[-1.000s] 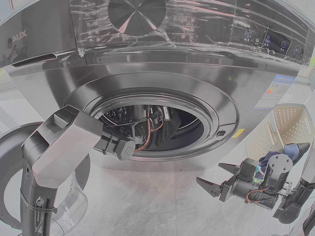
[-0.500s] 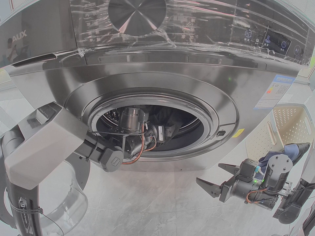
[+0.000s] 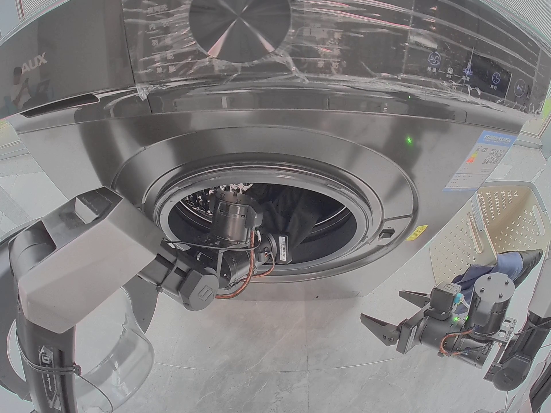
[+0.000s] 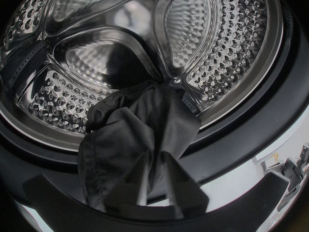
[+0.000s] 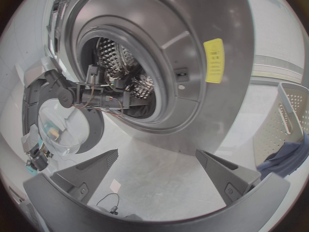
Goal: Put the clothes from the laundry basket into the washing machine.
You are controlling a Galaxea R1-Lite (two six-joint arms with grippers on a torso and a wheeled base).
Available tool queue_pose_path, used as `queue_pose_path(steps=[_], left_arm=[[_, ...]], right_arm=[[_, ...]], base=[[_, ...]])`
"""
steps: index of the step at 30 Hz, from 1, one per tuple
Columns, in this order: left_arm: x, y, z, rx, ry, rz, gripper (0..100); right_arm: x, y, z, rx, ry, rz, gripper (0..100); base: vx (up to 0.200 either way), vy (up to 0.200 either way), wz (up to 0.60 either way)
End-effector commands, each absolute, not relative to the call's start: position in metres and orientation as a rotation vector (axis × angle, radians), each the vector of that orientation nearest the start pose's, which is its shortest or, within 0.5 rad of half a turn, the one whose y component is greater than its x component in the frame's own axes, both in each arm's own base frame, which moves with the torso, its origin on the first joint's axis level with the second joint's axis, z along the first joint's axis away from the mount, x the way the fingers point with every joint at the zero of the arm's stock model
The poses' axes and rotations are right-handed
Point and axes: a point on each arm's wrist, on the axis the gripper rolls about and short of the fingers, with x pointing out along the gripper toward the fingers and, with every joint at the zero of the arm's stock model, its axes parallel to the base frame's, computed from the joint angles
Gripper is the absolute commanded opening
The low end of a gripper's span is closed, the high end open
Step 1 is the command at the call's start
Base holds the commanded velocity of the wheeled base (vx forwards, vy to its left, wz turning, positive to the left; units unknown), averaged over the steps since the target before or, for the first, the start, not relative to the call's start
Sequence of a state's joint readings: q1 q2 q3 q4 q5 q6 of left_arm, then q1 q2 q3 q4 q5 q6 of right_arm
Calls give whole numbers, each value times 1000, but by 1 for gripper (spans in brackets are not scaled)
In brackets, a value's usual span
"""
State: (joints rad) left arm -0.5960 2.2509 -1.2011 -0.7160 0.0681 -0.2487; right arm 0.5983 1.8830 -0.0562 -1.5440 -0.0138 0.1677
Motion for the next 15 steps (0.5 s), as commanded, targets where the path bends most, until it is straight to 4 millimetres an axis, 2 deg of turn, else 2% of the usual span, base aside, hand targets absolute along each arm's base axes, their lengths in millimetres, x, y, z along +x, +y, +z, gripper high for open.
queue_pose_path(steps=[1, 9, 10, 11, 15], left_arm=[[376, -249, 84, -152, 342, -472, 0], [415, -260, 125, -262, 100, -436, 0], [415, -260, 125, -262, 100, -436, 0], [425, -262, 135, -285, 37, -418, 0], [434, -263, 145, -307, -15, -396, 0]], right_arm=[[185, 113, 63, 65, 344, 482, 100], [187, 110, 58, 40, 357, 392, 100], [187, 110, 58, 40, 357, 392, 100], [187, 111, 59, 41, 350, 398, 100], [186, 112, 59, 41, 353, 402, 100]], base=[[0, 0, 0], [0, 0, 0], [0, 0, 0], [0, 0, 0], [0, 0, 0]])
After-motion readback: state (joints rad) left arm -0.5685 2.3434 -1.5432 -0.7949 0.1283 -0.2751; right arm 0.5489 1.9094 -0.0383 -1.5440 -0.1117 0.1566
